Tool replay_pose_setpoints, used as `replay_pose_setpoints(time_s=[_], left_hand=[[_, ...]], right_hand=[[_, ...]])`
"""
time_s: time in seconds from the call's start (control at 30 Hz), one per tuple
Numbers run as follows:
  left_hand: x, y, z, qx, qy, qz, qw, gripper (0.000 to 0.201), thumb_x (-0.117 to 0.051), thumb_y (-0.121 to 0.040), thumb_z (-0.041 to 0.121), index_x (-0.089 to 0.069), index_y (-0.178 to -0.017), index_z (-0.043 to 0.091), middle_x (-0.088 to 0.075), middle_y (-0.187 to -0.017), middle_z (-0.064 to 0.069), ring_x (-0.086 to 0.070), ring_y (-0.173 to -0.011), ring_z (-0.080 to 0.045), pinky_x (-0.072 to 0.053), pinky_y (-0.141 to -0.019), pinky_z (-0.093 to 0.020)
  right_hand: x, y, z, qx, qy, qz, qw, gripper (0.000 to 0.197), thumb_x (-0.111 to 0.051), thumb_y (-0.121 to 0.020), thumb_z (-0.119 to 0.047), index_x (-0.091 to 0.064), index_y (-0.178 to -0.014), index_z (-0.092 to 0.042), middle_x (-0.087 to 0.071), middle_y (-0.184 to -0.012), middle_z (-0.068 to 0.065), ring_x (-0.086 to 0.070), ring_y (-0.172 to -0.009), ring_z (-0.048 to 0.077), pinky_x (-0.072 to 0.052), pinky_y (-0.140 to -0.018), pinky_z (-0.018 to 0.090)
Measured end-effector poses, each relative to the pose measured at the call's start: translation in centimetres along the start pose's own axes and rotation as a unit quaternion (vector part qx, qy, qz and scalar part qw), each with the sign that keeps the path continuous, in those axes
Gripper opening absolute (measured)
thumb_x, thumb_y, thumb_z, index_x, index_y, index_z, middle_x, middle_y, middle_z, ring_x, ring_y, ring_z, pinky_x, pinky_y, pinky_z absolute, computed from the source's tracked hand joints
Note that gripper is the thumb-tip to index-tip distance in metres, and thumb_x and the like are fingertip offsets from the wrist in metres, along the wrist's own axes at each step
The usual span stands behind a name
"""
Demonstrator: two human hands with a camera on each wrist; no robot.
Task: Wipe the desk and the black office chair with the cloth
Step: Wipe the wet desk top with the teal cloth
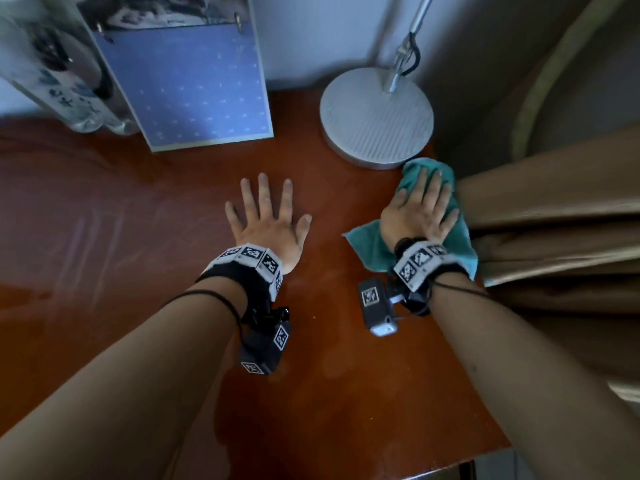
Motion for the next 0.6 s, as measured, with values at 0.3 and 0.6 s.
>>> replay_pose_setpoints(time_s=[0.3, 0.6], left_hand=[[0.0, 0.1, -0.1, -0.003, 0.002, 0.001, 1.0, 0.066, 0.002, -0.093, 0.062, 0.02, -0.149, 0.032, 0.03, -0.156, -0.004, 0.031, -0.141, -0.03, 0.014, -0.113, -0.056], [0.8, 1.0, 0.1, -0.006, -0.009, -0.003, 1.0, 0.065, -0.004, -0.095, 0.06, 0.017, -0.15, 0.031, 0.027, -0.157, -0.005, 0.028, -0.142, -0.03, 0.011, -0.115, -0.056]], right_hand=[[1.0, -4.6, -1.2, -0.001, -0.015, -0.046, 0.999, 0.058, -0.02, -0.1, -0.036, -0.003, -0.154, -0.024, -0.002, -0.161, -0.009, -0.004, -0.147, 0.013, -0.007, -0.117, 0.045], [3.1, 6.5, 6.2, 0.005, 0.004, -0.054, 0.999, 0.056, -0.02, -0.1, -0.044, -0.003, -0.152, -0.038, 0.003, -0.161, -0.012, 0.003, -0.148, 0.013, 0.003, -0.118, 0.046]])
Point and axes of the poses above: each hand's wrist, its own y-axis away from the middle knuckle, its own x-axis out of the back of the hand, z = x × y, the point moved 3 cm from there along -y, towards the middle knuckle
